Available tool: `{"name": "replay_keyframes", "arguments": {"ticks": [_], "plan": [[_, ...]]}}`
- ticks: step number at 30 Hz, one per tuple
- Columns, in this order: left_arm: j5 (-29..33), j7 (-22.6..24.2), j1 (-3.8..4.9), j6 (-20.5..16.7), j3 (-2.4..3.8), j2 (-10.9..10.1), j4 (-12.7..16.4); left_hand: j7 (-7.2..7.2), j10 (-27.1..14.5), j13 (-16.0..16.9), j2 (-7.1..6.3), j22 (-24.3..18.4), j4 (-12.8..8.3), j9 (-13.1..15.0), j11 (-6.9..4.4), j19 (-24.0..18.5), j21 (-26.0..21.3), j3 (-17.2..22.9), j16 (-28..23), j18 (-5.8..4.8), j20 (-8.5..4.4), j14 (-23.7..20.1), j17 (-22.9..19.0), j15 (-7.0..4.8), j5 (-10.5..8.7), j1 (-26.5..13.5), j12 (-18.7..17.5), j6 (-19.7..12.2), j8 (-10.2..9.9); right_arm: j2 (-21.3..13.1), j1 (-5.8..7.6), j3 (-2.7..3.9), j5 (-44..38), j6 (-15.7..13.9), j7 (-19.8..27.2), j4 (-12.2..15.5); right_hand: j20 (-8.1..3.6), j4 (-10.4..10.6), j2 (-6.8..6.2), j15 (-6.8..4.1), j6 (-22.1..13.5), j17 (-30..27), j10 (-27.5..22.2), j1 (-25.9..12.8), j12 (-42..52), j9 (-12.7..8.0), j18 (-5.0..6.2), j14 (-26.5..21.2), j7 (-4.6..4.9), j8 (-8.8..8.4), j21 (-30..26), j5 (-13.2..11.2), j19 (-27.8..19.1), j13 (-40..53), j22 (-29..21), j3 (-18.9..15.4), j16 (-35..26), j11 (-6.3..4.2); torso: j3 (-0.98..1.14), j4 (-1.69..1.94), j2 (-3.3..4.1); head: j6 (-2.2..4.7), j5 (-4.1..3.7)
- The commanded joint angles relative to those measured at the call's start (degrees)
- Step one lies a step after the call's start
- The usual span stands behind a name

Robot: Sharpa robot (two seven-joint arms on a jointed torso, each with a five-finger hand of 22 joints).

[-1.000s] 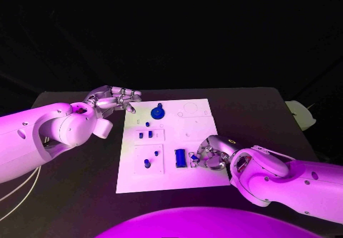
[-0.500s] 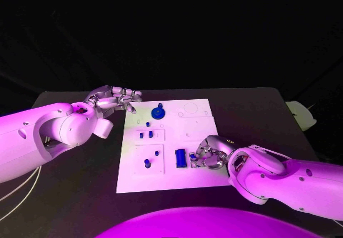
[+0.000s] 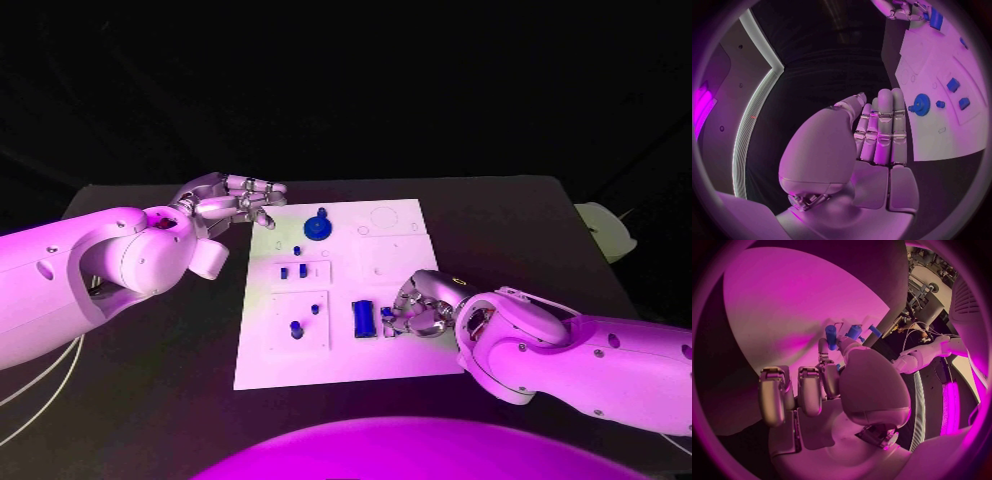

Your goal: Assemble the parts on the task board

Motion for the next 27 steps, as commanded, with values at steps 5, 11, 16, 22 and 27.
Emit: {"name": "replay_keyframes", "arguments": {"ticks": [5,11,16,22,27], "plan": [[-0.2,-0.1,0.02,1.2,0.03,0.1,0.1,-0.04,-0.3,0.1,0.28,-0.1,0.0,0.0,-0.05,0.1,-0.2,0.0,-0.4,0.76,0.14,-0.2,-0.1,0.20,0.02,-0.1,0.4,-0.3,0.2,0.4,-0.16,-0.15,-0.6,1.7,-0.5,0.1,-0.38,1.0,-0.23,-0.30,1.2,8.4,0.5,-1.8,0.6,0.1,-0.16,4.5,-0.69,0.30,0.0,0.1,4.7,4.8,14.2,-0.4,0.1,-0.01,0.01,0.00,-0.02,-0.06,0.04],[-0.2,-0.1,0.02,1.3,0.03,0.0,0.1,-0.03,-0.4,0.1,0.27,-0.1,0.0,0.0,-0.03,0.1,-0.2,-0.1,-0.4,0.75,0.15,-0.2,-0.1,0.21,0.02,-0.2,0.4,-0.3,0.2,0.3,-0.15,-0.15,-1.1,2.2,-0.5,0.2,-0.39,1.6,-0.10,-0.33,1.5,8.4,0.8,-3.2,1.0,0.4,-0.18,4.5,-0.74,0.50,0.0,1.7,4.7,5.2,14.2,-1.2,0.1,-0.04,-0.01,0.01,-0.02,-0.14,-0.11],[-0.2,-0.2,0.02,1.3,0.03,0.0,0.1,-0.03,-0.4,0.1,0.27,-0.1,0.0,0.0,-0.03,0.1,-0.2,-0.1,-0.4,0.75,0.15,-0.2,-0.1,0.21,0.02,-0.2,0.4,-0.3,0.2,0.2,-0.14,-0.15,-1.8,2.3,-0.6,0.1,-0.39,2.7,-0.51,-0.29,1.8,8.4,1.0,-6.9,1.4,0.6,-0.19,4.5,-0.73,0.71,0.1,5.2,4.7,5.5,14.3,-3.9,0.1,-0.02,0.01,-0.01,0.01,-0.14,-0.08],[-0.2,-0.3,0.02,1.4,0.03,0.0,0.1,-0.02,-0.4,0.1,0.28,-0.1,0.1,0.0,-0.01,0.1,-0.2,-0.1,-0.4,0.75,0.16,-0.2,-0.1,0.23,0.02,-0.3,0.4,-0.4,0.2,0.3,-0.14,-0.14,-2.3,2.0,-0.6,0.3,-0.39,2.8,-0.79,-0.31,1.8,8.4,1.0,-9.4,1.4,0.8,-0.16,4.5,-0.73,0.71,-0.1,6.4,4.7,5.6,14.2,-7.0,0.1,-0.01,0.02,0.00,0.01,-0.16,-0.10],[-0.2,-0.4,0.02,1.4,0.03,0.0,0.0,-0.01,-0.5,0.1,0.30,-0.1,0.2,0.0,0.00,0.1,-0.2,-0.1,-0.4,0.75,0.17,-0.2,-0.1,0.24,0.02,-0.3,0.4,-0.4,0.2,0.3,-0.14,-0.14,-2.6,1.2,-0.5,0.3,-0.39,2.8,-0.66,-0.31,1.8,8.1,0.9,-10.5,1.2,0.8,-0.10,4.4,-0.74,0.65,-0.3,6.0,4.6,5.4,14.1,-8.8,-0.1,-0.01,0.02,0.00,-0.01,-0.13,-0.16]]}}
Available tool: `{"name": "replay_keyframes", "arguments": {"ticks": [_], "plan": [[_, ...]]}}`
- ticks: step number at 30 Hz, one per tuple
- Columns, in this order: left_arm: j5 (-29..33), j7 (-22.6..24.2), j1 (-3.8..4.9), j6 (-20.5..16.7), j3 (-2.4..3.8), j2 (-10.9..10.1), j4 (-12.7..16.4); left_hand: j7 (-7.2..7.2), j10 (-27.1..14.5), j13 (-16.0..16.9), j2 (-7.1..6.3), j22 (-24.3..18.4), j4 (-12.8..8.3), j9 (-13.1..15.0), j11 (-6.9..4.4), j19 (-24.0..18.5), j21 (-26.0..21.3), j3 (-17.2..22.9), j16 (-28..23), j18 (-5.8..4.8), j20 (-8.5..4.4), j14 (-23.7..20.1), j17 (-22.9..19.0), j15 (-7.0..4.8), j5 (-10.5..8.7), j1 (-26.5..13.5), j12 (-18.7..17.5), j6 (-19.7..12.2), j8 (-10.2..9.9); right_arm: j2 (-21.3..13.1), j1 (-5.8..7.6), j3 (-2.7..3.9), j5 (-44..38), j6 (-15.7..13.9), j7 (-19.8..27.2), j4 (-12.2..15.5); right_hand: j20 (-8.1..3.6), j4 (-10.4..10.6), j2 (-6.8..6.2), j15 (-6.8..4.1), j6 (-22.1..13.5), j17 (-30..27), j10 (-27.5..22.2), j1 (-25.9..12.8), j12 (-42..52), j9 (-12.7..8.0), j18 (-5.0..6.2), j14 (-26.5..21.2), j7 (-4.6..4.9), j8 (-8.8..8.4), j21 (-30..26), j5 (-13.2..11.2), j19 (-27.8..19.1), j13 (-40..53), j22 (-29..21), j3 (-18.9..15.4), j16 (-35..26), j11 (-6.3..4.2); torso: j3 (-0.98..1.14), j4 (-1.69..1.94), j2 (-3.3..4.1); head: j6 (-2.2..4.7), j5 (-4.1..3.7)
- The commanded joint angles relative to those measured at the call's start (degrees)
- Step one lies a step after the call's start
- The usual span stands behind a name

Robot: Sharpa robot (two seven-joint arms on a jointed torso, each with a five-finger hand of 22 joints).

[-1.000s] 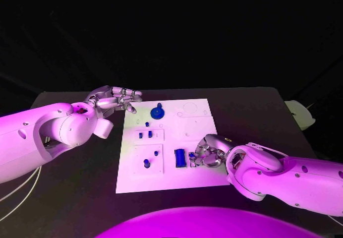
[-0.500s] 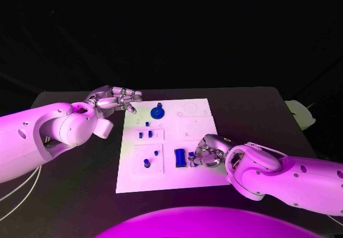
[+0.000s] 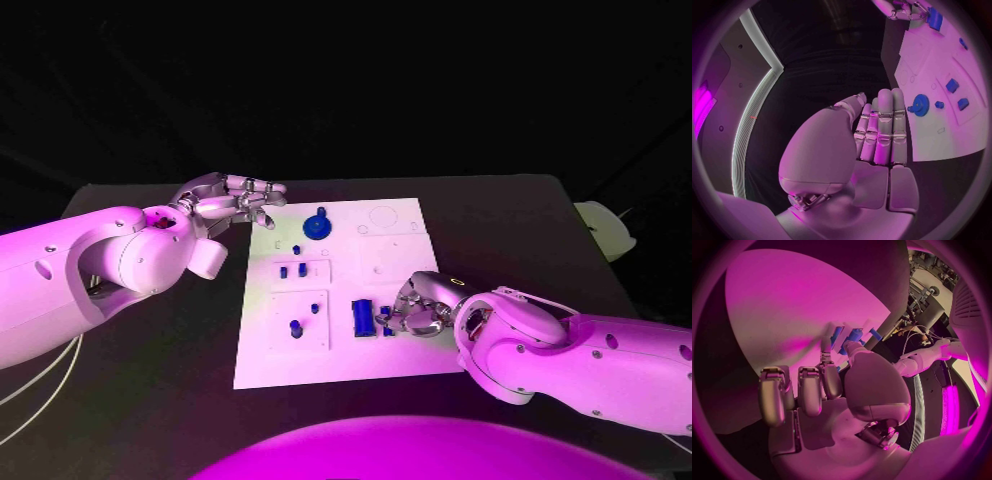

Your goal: Assemble the parts on the task board

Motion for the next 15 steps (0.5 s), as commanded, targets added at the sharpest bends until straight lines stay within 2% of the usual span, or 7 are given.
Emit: {"name": "replay_keyframes", "arguments": {"ticks": [1,6,12,15], "plan": [[-0.2,0.0,0.02,1.1,0.03,0.1,0.0,0.00,-0.5,0.1,0.30,-0.1,0.2,0.0,0.00,0.1,-0.2,-0.1,-0.4,0.74,0.17,-0.2,-0.1,0.24,0.02,-0.3,0.3,-0.4,0.2,0.1,-0.07,-0.01,-1.3,-0.1,0.2,0.2,-0.39,0.0,0.09,-0.31,0.1,8.1,0.8,-0.7,0.0,0.0,-0.10,4.4,0.32,-0.11,-0.3,-0.2,4.6,5.4,14.2,-0.7,-0.1,-0.04,0.00,0.00,-0.01,0.02,-0.05],[-0.2,0.0,0.02,1.2,0.03,0.1,0.1,0.00,-0.5,0.1,0.30,-0.1,0.2,0.0,0.00,0.1,-0.2,-0.1,-0.4,0.74,0.17,-0.2,-0.1,0.24,0.02,-0.3,0.3,-0.4,0.2,-0.3,-0.07,-0.01,-1.8,-0.3,0.3,0.3,-0.39,0.0,0.20,-0.31,0.1,8.1,0.8,-0.7,0.0,0.0,-0.11,4.4,0.29,-0.12,-0.3,-0.2,4.6,5.5,14.2,-1.0,-0.1,-0.05,-0.01,-0.01,-0.01,0.01,-0.11],[-0.2,0.0,0.02,1.2,0.03,0.0,0.1,0.00,-0.5,0.1,0.30,-0.1,0.2,0.0,0.00,0.1,-0.2,-0.1,-0.4,0.74,0.17,-0.2,-0.1,0.24,0.02,-0.3,0.3,-0.4,0.2,-1.8,-0.08,-0.01,-2.2,-0.8,0.8,2.0,-0.46,-1.2,0.66,-0.42,0.1,8.4,0.9,2.3,0.2,0.2,-0.15,4.5,0.16,-0.07,-0.1,0.3,4.7,5.7,14.2,-1.6,0.1,-0.19,0.04,0.00,0.00,0.07,-0.03],[-0.2,0.2,0.02,1.1,0.03,-0.1,0.1,0.00,-0.5,0.1,0.30,-0.1,0.2,0.0,0.00,0.1,-0.2,-0.1,-0.4,0.74,0.17,-0.2,-0.1,0.24,0.02,-0.3,0.3,-0.4,0.2,-2.8,-0.09,-0.01,-2.3,-2.1,1.5,2.7,-0.48,-1.5,0.67,-0.44,0.0,8.4,0.9,3.2,0.1,0.2,-0.14,4.5,0.14,-0.09,-0.2,0.2,4.6,5.6,14.2,-1.9,0.1,-0.20,0.01,-0.08,-0.05,0.13,0.02]]}}
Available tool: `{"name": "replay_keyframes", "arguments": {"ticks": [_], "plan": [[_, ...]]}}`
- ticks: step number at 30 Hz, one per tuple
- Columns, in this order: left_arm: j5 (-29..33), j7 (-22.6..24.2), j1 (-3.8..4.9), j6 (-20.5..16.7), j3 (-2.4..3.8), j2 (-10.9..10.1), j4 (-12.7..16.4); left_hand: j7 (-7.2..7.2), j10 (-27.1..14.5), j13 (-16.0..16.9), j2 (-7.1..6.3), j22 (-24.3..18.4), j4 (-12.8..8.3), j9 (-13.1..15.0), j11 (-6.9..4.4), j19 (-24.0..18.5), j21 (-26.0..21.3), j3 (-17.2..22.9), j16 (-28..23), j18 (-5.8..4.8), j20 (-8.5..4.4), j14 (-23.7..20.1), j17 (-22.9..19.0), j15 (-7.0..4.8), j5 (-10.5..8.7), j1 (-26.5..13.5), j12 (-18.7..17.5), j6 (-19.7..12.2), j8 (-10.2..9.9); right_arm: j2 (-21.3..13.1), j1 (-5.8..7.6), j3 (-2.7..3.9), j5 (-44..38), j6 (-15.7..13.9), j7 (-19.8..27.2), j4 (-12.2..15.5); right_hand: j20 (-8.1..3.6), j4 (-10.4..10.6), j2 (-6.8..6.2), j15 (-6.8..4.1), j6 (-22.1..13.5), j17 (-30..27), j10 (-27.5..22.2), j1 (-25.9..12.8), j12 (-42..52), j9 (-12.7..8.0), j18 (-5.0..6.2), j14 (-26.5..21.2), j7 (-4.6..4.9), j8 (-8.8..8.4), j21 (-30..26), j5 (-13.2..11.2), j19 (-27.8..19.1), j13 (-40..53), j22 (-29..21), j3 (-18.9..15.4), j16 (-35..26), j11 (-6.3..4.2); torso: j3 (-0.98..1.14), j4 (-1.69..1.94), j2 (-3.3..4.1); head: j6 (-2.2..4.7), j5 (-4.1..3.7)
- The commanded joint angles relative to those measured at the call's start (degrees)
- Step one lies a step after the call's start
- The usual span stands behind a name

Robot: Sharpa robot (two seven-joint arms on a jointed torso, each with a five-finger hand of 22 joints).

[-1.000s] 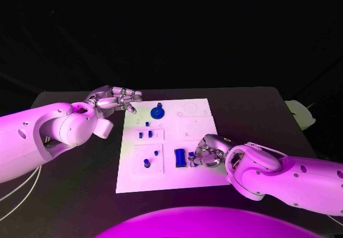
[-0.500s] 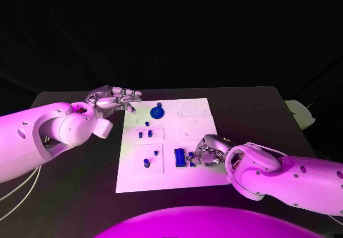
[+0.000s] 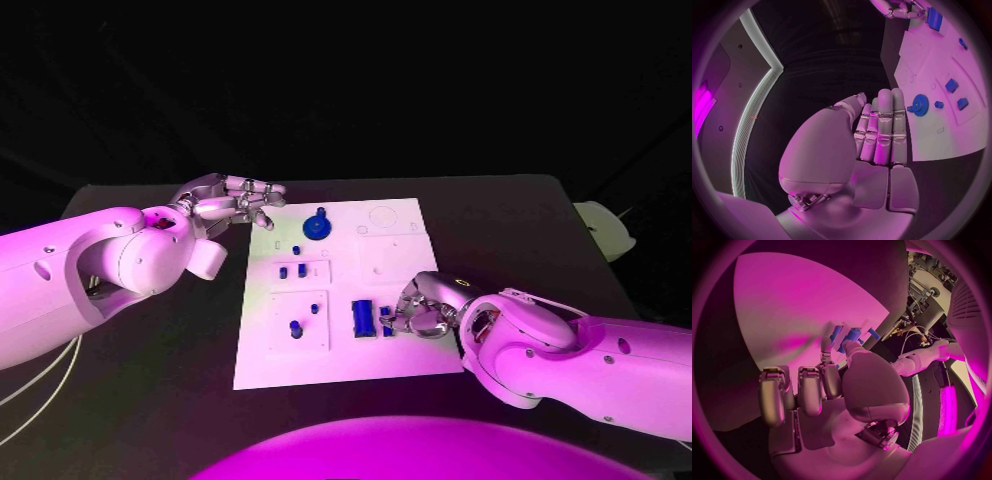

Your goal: Assemble the parts on the task board

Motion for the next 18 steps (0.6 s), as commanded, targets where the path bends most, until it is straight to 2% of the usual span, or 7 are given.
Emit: {"name": "replay_keyframes", "arguments": {"ticks": [1,5,9,13,15,16,18], "plan": [[-0.2,0.4,0.02,0.9,0.03,0.0,0.1,0.00,-0.5,0.1,0.30,-0.1,0.2,0.0,0.01,0.1,-0.2,-0.1,-0.4,0.75,0.17,-0.2,-0.1,0.23,0.02,-0.3,0.2,-0.4,0.2,-0.9,-0.07,-0.01,-0.9,-2.3,1.8,0.9,-0.27,-0.4,-0.03,-0.43,-0.1,8.3,0.5,1.0,-0.2,0.0,-0.09,4.5,0.20,-0.15,-0.4,0.2,4.8,5.4,14.2,-0.2,0.0,0.03,-0.03,-0.10,-0.06,0.11,0.06],[0.0,1.6,0.01,0.8,0.03,0.1,-0.2,-0.01,-0.5,0.1,0.27,-0.1,0.3,0.0,0.02,0.1,-0.3,-0.2,-0.4,0.74,0.20,-0.2,-0.1,0.26,0.00,-0.5,0.2,-0.4,0.2,-2.5,0.52,0.10,4.0,-6.9,8.7,1.2,-0.03,-0.5,0.13,0.02,-2.2,6.8,-0.5,2.5,-2.2,-0.6,0.46,4.1,1.09,-1.66,-3.0,0.7,3.7,4.1,13.4,-0.8,-0.9,0.68,-0.15,-0.11,-0.34,0.51,-0.17],[0.7,3.3,-0.01,0.7,0.02,0.4,-0.9,-0.06,-0.5,0.1,0.12,-0.2,0.5,0.0,0.00,0.0,-0.4,-0.4,-0.4,0.73,0.25,-0.3,-0.1,0.29,-0.03,-0.8,0.4,-0.4,0.2,-2.9,2.42,0.14,13.6,-9.7,17.8,-0.6,0.71,-1.2,0.36,0.98,-4.9,0.5,-4.3,5.2,-9.7,-1.7,2.27,2.4,2.48,-4.07,-12.0,0.3,-0.1,-0.7,10.8,-1.2,-4.9,1.88,-0.31,-0.20,-0.79,1.11,-0.34],[2.4,6.1,-0.13,0.1,-0.02,1.4,-2.5,-0.25,-0.3,0.2,-0.04,-0.4,0.8,0.1,-0.14,0.0,-0.7,-0.7,-0.5,0.75,0.30,-0.3,-0.1,0.25,-0.04,-1.1,0.7,-0.2,0.4,-2.3,5.16,0.15,31.9,-9.6,29.9,-5.6,2.11,-3.0,1.41,2.43,-7.7,-19.8,-18.6,10.6,-36.5,-3.1,7.06,-4.5,4.38,-7.05,-39.1,-1.8,-12.1,-18.7,1.7,-0.6,-21.5,3.55,-0.70,-0.15,-1.61,1.96,-0.54],[3.6,8.0,-0.24,-0.6,-0.03,2.1,-3.5,-0.34,-0.2,0.2,-0.07,-0.4,0.8,0.1,-0.21,0.0,-0.8,-0.8,-0.5,0.76,0.31,-0.4,-0.1,0.22,-0.04,-1.2,0.8,-0.1,0.5,-1.4,6.52,0.16,41.5,-8.3,34.9,-9.0,2.80,-4.0,2.06,3.08,-8.5,-30.2,-21.3,13.3,-41.0,-3.7,9.11,-8.5,5.07,-8.08,-53.1,-4.3,-18.5,-22.5,-4.0,0.5,-31.7,4.25,-0.90,-0.15,-2.04,2.82,-0.64],[4.1,9.2,-0.33,-1.3,-0.04,2.6,-4.1,-0.42,0.0,0.3,-0.05,-0.5,0.9,0.1,-0.29,-0.1,-0.9,-0.9,-0.6,0.77,0.31,-0.4,-0.1,0.18,-0.03,-1.2,1.0,0.0,0.6,-0.9,7.15,0.16,45.6,-7.7,37.3,-10.8,3.08,-4.9,2.71,3.57,-9.0,-36.9,-22.4,15.4,-43.3,-4.4,9.61,-11.3,5.56,-8.83,-57.3,-6.3,-20.4,-24.5,-6.2,1.8,-38.6,4.77,-1.01,-0.15,-2.29,3.24,-0.69],[5.3,11.9,-0.52,-3.1,-0.04,3.7,-5.7,-0.58,0.3,0.4,0.06,-0.6,0.7,0.2,-0.47,-0.1,-1.1,-0.8,-0.8,0.80,0.24,-0.7,-0.2,0.05,0.01,-0.8,1.3,0.3,0.8,0.7,8.31,0.17,52.2,-6.3,42.4,-15.4,3.68,-7.1,2.92,4.05,-8.4,-39.3,-23.6,19.4,-47.8,-5.7,9.62,-12.5,5.98,-9.58,-60.7,-9.7,-21.6,-29.0,-9.0,4.8,-43.8,5.15,-1.31,-0.19,-2.96,4.48,-0.71]]}}
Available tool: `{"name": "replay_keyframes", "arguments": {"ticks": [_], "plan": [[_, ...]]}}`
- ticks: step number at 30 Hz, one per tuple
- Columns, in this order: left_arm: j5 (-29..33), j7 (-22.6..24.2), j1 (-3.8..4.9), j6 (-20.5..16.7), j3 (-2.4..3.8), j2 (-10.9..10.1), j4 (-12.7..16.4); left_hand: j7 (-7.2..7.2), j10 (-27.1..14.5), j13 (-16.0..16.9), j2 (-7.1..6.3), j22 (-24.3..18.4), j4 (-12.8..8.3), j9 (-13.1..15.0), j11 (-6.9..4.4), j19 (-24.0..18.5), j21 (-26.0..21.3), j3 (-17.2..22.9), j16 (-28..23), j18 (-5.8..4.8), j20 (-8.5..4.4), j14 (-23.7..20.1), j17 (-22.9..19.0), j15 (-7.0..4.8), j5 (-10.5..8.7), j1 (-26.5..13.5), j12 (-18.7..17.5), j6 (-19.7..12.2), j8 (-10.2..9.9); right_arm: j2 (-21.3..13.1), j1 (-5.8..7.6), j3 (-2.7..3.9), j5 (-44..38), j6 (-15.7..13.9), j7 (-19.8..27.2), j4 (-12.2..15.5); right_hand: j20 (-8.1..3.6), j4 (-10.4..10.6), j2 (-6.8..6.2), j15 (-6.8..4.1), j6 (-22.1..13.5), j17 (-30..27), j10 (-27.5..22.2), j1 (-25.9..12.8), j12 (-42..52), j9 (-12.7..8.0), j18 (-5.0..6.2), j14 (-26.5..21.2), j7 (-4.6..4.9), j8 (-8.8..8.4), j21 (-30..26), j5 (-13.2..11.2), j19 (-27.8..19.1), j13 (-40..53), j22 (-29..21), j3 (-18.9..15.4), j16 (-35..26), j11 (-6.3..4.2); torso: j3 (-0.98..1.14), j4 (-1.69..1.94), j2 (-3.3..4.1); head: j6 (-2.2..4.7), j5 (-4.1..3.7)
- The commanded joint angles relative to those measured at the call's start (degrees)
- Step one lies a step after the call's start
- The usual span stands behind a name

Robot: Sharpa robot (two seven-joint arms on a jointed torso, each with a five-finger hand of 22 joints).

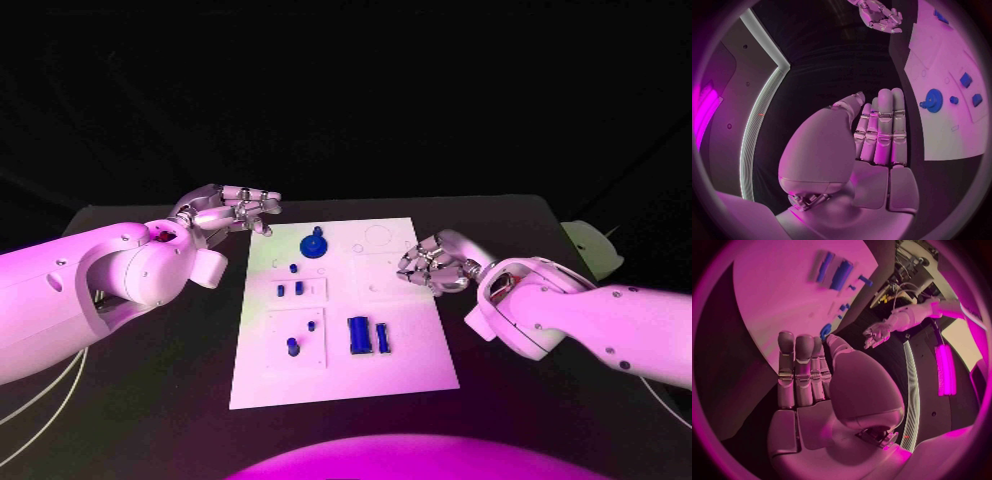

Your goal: Assemble the parts on the task board

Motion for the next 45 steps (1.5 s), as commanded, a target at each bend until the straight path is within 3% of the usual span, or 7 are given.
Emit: {"name": "replay_keyframes", "arguments": {"ticks": [1,21,22,23,35,36,45], "plan": [[4.0,8.2,-0.23,-3.4,0.03,1.5,-2.2,-0.50,0.4,0.1,0.37,-0.2,-0.1,0.1,-0.50,-0.2,-0.5,-0.1,-0.5,0.80,0.22,-0.6,-0.2,-0.19,0.02,0.0,0.6,0.3,0.4,2.2,1.20,0.05,24.4,1.6,18.1,-5.6,0.72,-1.5,-0.21,0.77,0.6,-3.9,-1.5,3.2,-5.8,-1.5,0.59,-2.3,0.39,-0.91,-4.9,-3.8,-2.2,-5.9,-3.6,3.1,-7.3,0.53,-0.73,-0.10,-1.51,2.12,-0.10],[12.1,13.8,-1.82,-7.4,0.08,12.7,-15.6,0.53,-5.4,-3.3,2.14,-22.2,1.1,-0.2,3.59,-13.3,-37.2,-5.6,-44.1,-1.11,9.02,-14.2,-19.0,7.29,0.08,0.1,-9.4,-3.5,-2.3,17.6,3.37,1.23,45.1,11.3,31.3,-32.7,8.32,-3.7,-2.01,8.03,1.8,-27.8,1.7,-1.5,-28.1,-14.5,0.70,-9.8,4.12,-6.19,-26.0,-6.8,-9.3,-43.2,-30.5,8.8,-42.8,5.97,-1.02,0.67,-4.42,7.73,1.47],[9.7,11.9,-1.76,-6.6,0.02,12.2,-15.1,-3.00,-22.3,-6.9,3.60,-27.0,-1.6,-3.9,0.35,-25.6,-40.6,-10.1,-45.9,-3.89,4.00,-29.5,-22.7,4.30,-2.69,-24.9,-13.0,-19.6,-6.1,17.4,3.39,1.21,40.9,7.9,27.8,-32.2,4.23,-5.3,2.42,5.87,-15.2,-30.8,-17.2,-25.0,-31.7,-17.8,-2.98,-28.7,0.54,-9.80,-29.6,-10.2,-25.6,-44.8,-41.5,3.9,-46.9,3.21,-1.23,0.56,-4.16,7.33,1.16],[9.7,11.9,-1.78,-6.7,0.03,12.2,-15.0,-3.13,-23.2,-6.9,7.85,-27.0,-1.8,-3.9,0.24,-25.8,-41.0,-10.5,-46.2,-3.90,3.76,-30.0,-22.7,4.19,-2.69,-25.8,-13.0,-20.4,-6.1,17.3,3.36,1.24,40.9,7.8,27.9,-32.1,4.31,-9.4,2.42,5.92,-15.9,-31.1,-17.9,-26.2,-31.7,-18.0,-2.98,-29.5,0.52,-9.80,-29.6,-10.2,-26.2,-45.1,-42.3,3.7,-46.9,3.25,-1.20,0.56,-4.17,7.39,1.19],[7.7,15.1,-4.24,-16.8,0.58,10.3,-7.5,-6.18,-37.8,-6.9,7.85,-27.0,-8.1,-3.9,-2.52,-36.2,-44.4,-14.4,-51.4,-5.11,-0.50,-43.0,-22.7,1.66,-8.96,-47.4,-13.0,-34.4,-6.1,14.8,0.62,3.85,46.8,-1.2,32.1,-22.0,1.03,-9.4,2.42,1.34,-30.3,-33.8,-33.8,-46.3,-31.7,-20.9,-4.57,-45.4,-2.36,-9.80,-29.6,-13.0,-39.9,-49.2,-51.8,-0.3,-46.9,-2.64,0.86,0.68,-4.33,11.45,3.38],[7.1,16.1,-5.02,-20.1,0.75,9.7,-5.0,-6.53,-39.5,-6.9,7.85,-27.0,-8.1,-3.9,-2.83,-37.4,-44.7,-15.0,-51.4,-5.53,-0.98,-44.5,-22.7,-2.58,-8.96,-49.8,-13.0,-36.0,-6.1,14.0,-0.23,4.66,48.6,-4.0,33.5,-18.8,0.66,-9.4,2.42,1.34,-32.0,-34.1,-35.6,-48.6,-31.7,-21.2,-4.75,-47.3,-2.73,-9.80,-29.6,-13.4,-41.5,-49.2,-52.9,-0.7,-46.9,-2.64,1.09,0.70,-4.34,11.90,3.62],[5.2,19.1,-7.37,-29.8,1.28,7.9,2.2,-11.29,-46.1,-6.9,7.85,-27.0,-8.1,-3.9,-7.16,-42.1,-49.8,-16.9,-51.4,-9.79,-2.90,-50.3,-22.7,-2.58,-8.96,-59.5,-13.0,-42.2,-6.1,11.8,-2.61,6.92,53.7,-11.9,37.2,-10.0,-4.60,-9.4,2.42,1.34,-38.8,-38.4,-43.3,-58.2,-31.7,-25.7,-9.81,-55.0,-7.38,-9.80,-29.6,-17.9,-48.1,-49.2,-57.5,-2.6,-46.9,-2.64,1.22,0.70,-4.35,12.16,3.76]]}}
